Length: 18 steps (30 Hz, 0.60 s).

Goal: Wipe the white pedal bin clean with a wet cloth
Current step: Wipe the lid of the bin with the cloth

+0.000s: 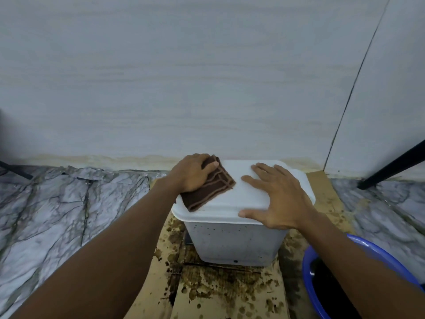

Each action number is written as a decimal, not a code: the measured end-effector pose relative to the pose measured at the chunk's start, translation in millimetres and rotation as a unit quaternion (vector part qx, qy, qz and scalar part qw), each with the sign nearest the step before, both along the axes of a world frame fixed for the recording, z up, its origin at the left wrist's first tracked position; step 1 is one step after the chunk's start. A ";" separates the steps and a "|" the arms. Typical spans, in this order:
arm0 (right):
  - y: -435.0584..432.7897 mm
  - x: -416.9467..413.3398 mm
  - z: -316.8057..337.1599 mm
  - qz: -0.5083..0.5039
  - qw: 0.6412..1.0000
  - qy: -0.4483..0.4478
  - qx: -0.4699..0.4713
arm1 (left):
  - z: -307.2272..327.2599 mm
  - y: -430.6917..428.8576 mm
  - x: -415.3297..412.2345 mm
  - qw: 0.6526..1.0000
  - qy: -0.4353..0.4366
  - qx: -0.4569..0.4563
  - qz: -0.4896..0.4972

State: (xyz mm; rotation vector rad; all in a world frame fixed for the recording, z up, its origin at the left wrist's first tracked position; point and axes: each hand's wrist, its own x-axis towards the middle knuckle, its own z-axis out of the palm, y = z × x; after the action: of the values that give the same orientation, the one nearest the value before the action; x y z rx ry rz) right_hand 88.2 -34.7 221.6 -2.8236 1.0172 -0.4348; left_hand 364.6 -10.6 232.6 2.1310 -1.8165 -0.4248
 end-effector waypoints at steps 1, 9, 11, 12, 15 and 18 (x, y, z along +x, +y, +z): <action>-4.5 -0.4 1.0 0.010 1.000 0.006 -0.003 | -1.2 0.5 1.6 1.000 0.014 -0.003 0.004; -30.1 -4.4 -0.2 0.023 0.991 -0.040 -0.127 | -5.9 14.2 -5.6 0.999 -0.033 -0.028 0.017; -34.5 -3.4 -3.5 0.017 0.990 -0.075 -0.119 | -6.7 25.3 -16.0 0.997 -0.058 -0.045 0.005; -36.4 -2.1 -4.6 0.007 0.989 -0.103 -0.109 | -7.3 31.7 -23.2 0.996 -0.076 -0.050 -0.006; -39.5 3.1 -8.1 -0.020 0.984 -0.150 -0.099 | -15.5 56.5 -48.0 0.987 -0.127 -0.072 -0.063; -39.2 3.2 -10.6 -0.014 0.984 -0.147 -0.098 | -23.8 78.3 -54.9 0.973 -0.174 -0.097 -0.115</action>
State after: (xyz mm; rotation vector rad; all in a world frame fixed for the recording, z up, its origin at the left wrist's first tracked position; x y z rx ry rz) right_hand 91.3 -73.9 211.1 -2.7924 1.0015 -0.9721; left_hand 309.7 67.7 208.8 1.9604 -2.2047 0.0866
